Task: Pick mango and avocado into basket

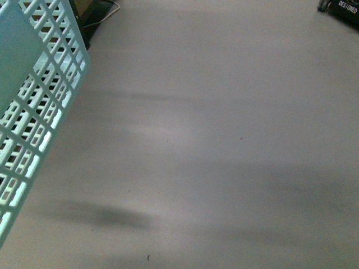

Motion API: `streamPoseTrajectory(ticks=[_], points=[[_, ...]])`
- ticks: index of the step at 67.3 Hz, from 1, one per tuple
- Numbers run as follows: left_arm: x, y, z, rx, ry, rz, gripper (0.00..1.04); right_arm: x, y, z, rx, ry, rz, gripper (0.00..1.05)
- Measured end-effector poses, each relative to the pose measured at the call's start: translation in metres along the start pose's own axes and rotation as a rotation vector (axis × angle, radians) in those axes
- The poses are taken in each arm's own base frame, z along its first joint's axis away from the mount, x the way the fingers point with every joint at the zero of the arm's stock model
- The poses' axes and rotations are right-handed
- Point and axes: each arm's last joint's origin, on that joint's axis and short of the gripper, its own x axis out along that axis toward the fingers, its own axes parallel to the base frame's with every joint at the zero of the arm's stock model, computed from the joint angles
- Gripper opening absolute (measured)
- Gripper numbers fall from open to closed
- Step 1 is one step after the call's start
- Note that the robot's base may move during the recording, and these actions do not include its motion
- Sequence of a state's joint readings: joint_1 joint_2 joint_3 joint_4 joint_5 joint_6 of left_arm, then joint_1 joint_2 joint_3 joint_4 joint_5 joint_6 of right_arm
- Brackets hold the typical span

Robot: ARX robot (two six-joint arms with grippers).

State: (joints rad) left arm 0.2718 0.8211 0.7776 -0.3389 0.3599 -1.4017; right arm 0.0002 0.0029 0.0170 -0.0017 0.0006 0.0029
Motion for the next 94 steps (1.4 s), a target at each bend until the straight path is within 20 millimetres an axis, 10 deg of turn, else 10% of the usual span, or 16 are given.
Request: streamPoseTrajectory(ticks=[94], points=[[0.0,0.0,0.0,0.002,0.0,0.0,0.05,0.0,0.0,0.0,0.0,0.0,0.0,0.96]])
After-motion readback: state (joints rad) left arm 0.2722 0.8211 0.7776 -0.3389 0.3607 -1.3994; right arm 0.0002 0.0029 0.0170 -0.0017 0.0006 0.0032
